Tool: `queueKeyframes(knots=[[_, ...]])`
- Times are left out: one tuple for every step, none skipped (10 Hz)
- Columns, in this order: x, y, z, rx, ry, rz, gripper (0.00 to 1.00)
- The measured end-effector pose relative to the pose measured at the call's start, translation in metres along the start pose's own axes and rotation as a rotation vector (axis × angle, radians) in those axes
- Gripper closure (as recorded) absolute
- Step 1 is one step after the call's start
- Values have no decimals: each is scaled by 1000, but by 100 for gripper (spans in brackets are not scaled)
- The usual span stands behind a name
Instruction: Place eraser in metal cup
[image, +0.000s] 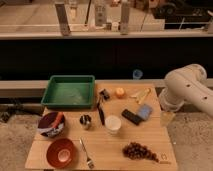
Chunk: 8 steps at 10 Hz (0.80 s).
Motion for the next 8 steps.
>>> queueKeyframes(knots=[[0,0,0,0,0,0,20],[0,0,0,0,0,0,20],[0,0,0,0,0,0,20],[0,0,0,0,0,0,20],[0,0,0,0,0,0,20],[0,0,0,0,1,-2,20],[-7,0,5,0,8,-23,20],[-20,-1,11,0,15,-51,20]])
